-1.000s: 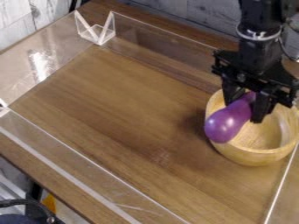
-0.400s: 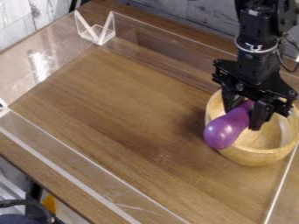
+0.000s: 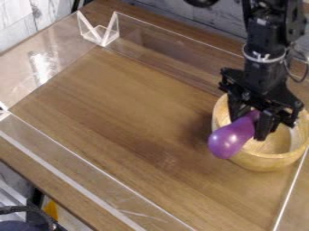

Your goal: Put the purple eggplant in the brown bowl

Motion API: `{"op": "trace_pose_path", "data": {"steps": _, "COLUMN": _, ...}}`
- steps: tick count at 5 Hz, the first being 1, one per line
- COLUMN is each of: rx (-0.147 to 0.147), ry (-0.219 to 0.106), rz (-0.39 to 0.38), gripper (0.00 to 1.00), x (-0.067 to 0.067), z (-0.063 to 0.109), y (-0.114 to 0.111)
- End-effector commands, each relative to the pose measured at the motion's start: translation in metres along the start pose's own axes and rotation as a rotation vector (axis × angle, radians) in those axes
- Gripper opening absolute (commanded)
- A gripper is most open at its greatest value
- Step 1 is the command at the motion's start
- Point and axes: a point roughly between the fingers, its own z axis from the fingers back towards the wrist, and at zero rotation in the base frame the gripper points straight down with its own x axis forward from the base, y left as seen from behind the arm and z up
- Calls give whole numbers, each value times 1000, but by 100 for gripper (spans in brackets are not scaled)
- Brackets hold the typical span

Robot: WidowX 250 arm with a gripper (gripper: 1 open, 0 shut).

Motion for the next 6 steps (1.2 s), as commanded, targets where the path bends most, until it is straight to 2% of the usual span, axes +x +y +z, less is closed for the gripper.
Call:
{"op": "trace_pose_path", "data": {"steps": 1, "rx": 10, "ry": -62, "rz": -27, "gripper": 0, "x": 18, "z": 14, "y": 7}}
{"op": "trace_pose_path", "data": {"steps": 2, "rx": 19, "ry": -56, "rz": -42, "gripper": 0, "x": 22, "z": 13, "y": 13}}
{"op": "trace_pose_path", "data": {"steps": 3, "rx": 15, "ry": -60, "rz": -30, "gripper": 100, "x": 23, "z": 10, "y": 15}}
{"op": "trace_pose_path", "data": {"steps": 4, "rx": 17, "ry": -64, "rz": -17, "gripper": 100, "x": 22, "z": 10, "y": 17}}
{"op": "trace_pose_path", "data": {"steps": 6, "rx": 30, "ry": -51, "rz": 8, "gripper": 100, "x": 18, "z": 9, "y": 24}}
